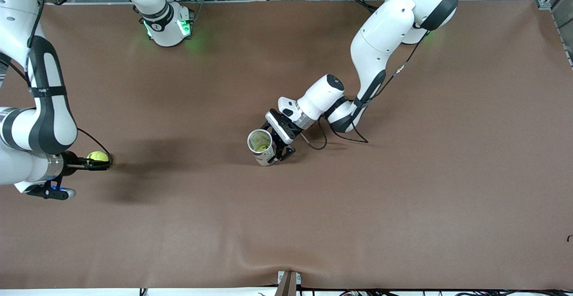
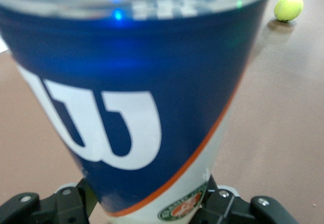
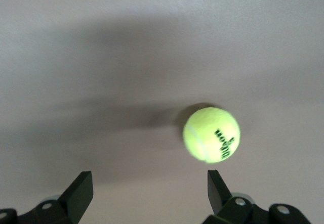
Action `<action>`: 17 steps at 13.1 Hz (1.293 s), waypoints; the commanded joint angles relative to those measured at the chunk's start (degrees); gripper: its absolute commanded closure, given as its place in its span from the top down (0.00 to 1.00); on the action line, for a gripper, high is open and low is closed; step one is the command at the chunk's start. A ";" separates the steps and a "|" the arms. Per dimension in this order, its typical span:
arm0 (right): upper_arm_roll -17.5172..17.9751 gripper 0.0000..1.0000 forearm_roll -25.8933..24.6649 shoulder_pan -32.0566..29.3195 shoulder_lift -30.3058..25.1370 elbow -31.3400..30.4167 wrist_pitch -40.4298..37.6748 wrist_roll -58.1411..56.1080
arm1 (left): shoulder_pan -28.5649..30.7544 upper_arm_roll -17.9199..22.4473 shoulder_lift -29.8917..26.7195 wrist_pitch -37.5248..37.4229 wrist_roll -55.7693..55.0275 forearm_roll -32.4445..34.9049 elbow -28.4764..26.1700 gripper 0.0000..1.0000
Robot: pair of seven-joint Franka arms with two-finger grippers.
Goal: Insert tennis ball vertically with right arm
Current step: 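Move the right gripper back to the second tennis ball, then grasp the second tennis ball with the right gripper and lift it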
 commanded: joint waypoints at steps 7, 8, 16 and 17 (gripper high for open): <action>1.18 1.00 -2.53 -6.12 1.33 -6.44 8.71 -15.25 | 0.30 0.17 -0.83 0.24 0.10 1.06 -0.56 0.79; 1.18 1.00 -2.62 -6.03 1.24 -7.49 10.20 -15.25 | 0.30 0.17 -0.92 0.24 0.10 1.06 -0.56 0.79; 1.18 0.52 -6.58 -6.12 0.89 -12.78 18.13 -15.87 | 0.39 0.08 -0.92 0.24 0.10 1.06 -0.64 0.79; 1.27 0.30 -6.58 -6.03 0.80 -12.69 17.61 -15.35 | 0.30 0.08 -0.92 0.24 0.10 1.06 -0.65 0.79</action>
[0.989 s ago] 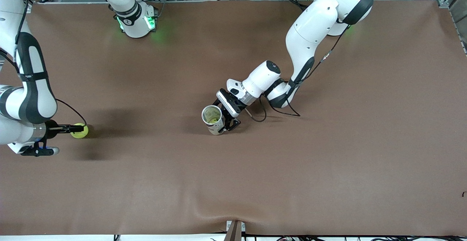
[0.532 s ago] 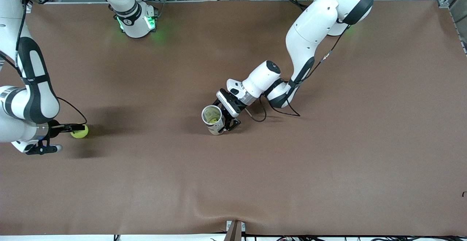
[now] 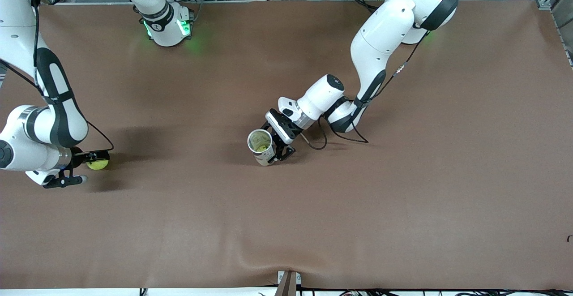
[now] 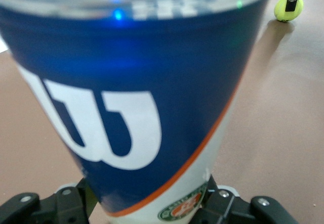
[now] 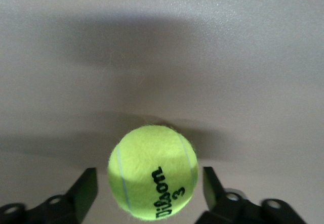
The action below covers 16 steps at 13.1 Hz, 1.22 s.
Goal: Insert tennis ball vertically with right arm
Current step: 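Grasp the second tennis ball with the right gripper and lift it, then carry the second ball over the can and drop it inside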
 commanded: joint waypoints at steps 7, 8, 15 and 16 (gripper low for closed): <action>1.17 0.00 8.09 3.60 -1.11 10.48 -19.62 7.88 | 0.29 0.08 -0.83 0.24 0.10 1.06 -0.65 0.79; 2.21 0.00 11.14 4.05 -1.20 11.98 -24.20 10.26 | 0.29 0.08 -0.83 0.24 0.10 1.06 -0.65 0.79; 3.28 0.00 26.62 20.55 -7.78 13.23 -31.02 51.19 | 0.29 0.08 -0.74 0.24 0.10 0.98 -0.56 0.79; 3.37 0.00 28.29 23.01 -8.05 14.18 -31.02 56.90 | 0.29 0.08 -0.74 0.24 0.10 0.97 -0.56 0.79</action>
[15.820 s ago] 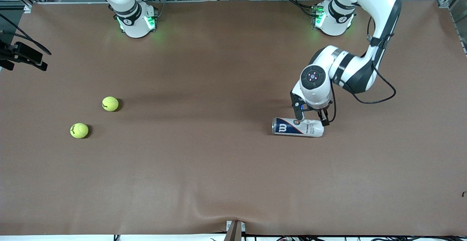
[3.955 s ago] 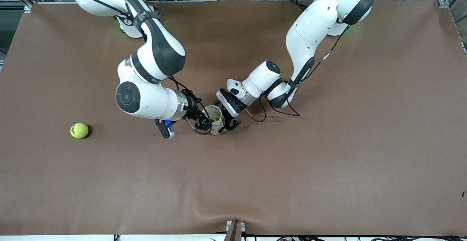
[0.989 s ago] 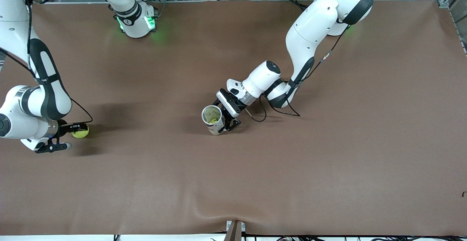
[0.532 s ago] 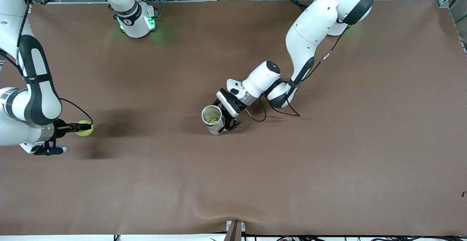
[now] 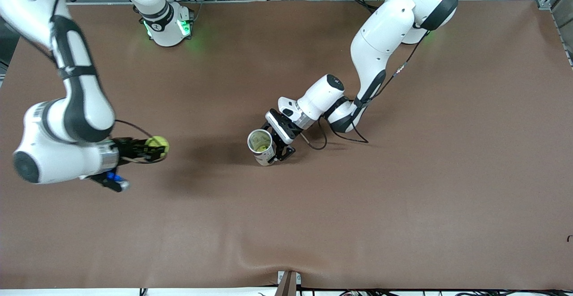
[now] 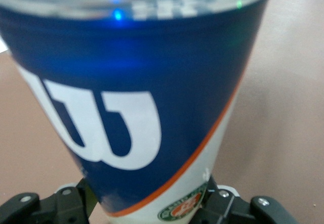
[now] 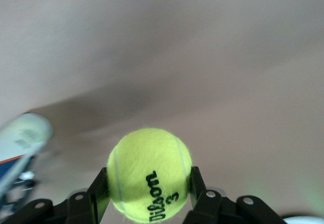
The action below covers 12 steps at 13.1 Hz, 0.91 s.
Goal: Insert tennis ball vertically with right arm
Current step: 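Carry the second ball over the can and drop it inside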
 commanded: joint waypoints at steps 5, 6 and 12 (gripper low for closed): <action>5.93 0.00 5.06 10.32 -1.33 7.68 -0.06 37.83 | 0.28 0.08 -0.74 0.24 0.10 0.97 -0.56 0.79; 6.73 0.00 5.67 10.32 -1.25 8.03 0.72 40.12 | 0.28 0.08 -0.74 0.24 0.10 0.97 -0.65 0.79; 6.83 0.00 6.65 14.71 3.05 9.78 14.96 50.77 | 0.28 0.08 -0.66 0.24 0.10 0.97 -0.56 0.79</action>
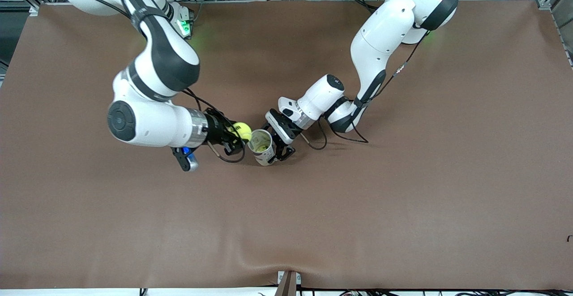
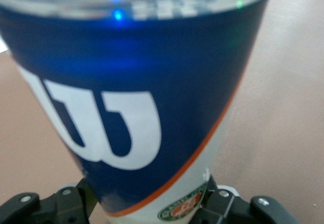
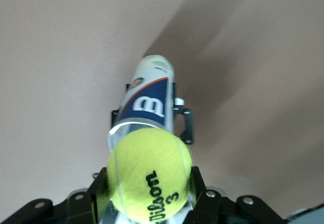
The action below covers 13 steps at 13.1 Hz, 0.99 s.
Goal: Insert tennis ball vertically with right arm
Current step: 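Carry the second ball over the can and drop it inside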
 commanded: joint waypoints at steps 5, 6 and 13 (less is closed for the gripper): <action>0.00 0.10 0.60 2.34 4.20 4.02 1.24 3.98 | 0.28 0.08 -0.65 0.24 0.10 0.97 -0.56 0.79; 0.00 0.29 0.51 2.42 4.29 3.85 1.24 3.98 | 0.28 0.17 -0.65 0.24 0.10 0.97 -0.56 0.79; 0.00 1.00 0.60 3.22 4.90 3.76 1.15 4.07 | 0.28 0.17 -0.74 0.24 0.10 0.97 -0.57 0.79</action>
